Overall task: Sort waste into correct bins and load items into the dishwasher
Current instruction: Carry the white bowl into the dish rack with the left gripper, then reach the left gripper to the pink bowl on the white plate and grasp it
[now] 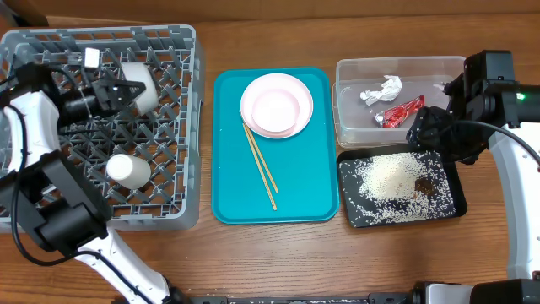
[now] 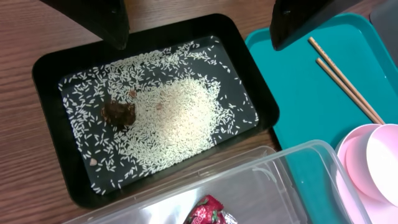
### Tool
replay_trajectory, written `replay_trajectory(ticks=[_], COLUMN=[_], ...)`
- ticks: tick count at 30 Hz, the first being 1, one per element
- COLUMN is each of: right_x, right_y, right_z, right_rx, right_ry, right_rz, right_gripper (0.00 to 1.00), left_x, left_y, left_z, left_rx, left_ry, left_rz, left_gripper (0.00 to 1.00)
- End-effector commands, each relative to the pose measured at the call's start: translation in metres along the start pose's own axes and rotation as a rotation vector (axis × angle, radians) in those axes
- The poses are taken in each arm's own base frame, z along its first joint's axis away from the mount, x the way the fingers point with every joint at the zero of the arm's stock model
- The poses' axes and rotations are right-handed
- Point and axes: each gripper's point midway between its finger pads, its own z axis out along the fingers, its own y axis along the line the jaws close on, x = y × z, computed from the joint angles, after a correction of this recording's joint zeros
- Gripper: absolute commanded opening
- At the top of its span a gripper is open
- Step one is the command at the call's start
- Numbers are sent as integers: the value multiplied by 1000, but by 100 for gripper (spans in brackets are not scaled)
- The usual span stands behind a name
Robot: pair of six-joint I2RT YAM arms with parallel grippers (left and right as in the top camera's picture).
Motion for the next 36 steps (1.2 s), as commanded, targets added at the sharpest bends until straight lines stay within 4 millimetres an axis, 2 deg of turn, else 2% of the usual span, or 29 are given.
replay_trajectory(ticks=[1, 3, 5, 6, 7, 8, 10, 14, 22, 26, 28, 30, 33, 36], right_x=[-5, -5, -5, -5, -5, -5, -5, -4, -1, 1, 2, 1, 0, -3], right_y=[1, 1, 1, 1, 1, 1, 1, 1, 0, -1, -3, -8, -18, -27], right_z=[-7, -7, -7, -7, -7, -7, -7, -7, -7, -7, -7, -7, -8, -10], right_rx=[-1, -2, -1, -1, -1, -1, -1, 0, 3, 7, 19, 44, 102, 156], right_ry=[-30, -30, -30, -30, -29, -29, -29, -27, -15, -4, -4, -7, -20, -41], right_rz=[-3, -3, -3, -3, -3, -3, -3, -3, -1, 1, 2, 12, 39, 72], right_gripper=[74, 74, 74, 74, 74, 74, 74, 74, 75, 75, 75, 75, 77, 80], left_x=[3, 6, 10, 12, 16, 16, 15, 13, 8, 4, 4, 8, 18, 31], left_y=[25, 31, 38, 42, 46, 45, 41, 33, -9, -52, -76, -98, -114, -119], left_z=[-19, -36, -48, -52, -62, -66, -71, -82, -97, -93, -82, -61, -26, 22], left_rx=[-9, -30, -64, -82, -100, -94, -73, -76, -179, -204, -208, -238, -325, -449], left_ry=[-35, -55, -58, -55, -61, -71, -92, -111, -105, -98, -74, -19, 80, 187], left_rz=[-53, -68, -102, -115, -153, -166, -187, -191, -150, -80, -17, 38, 98, 156], left_gripper=[4, 4, 9, 19, 48, 61, 76, 100, 100, 100, 100, 100, 100, 100])
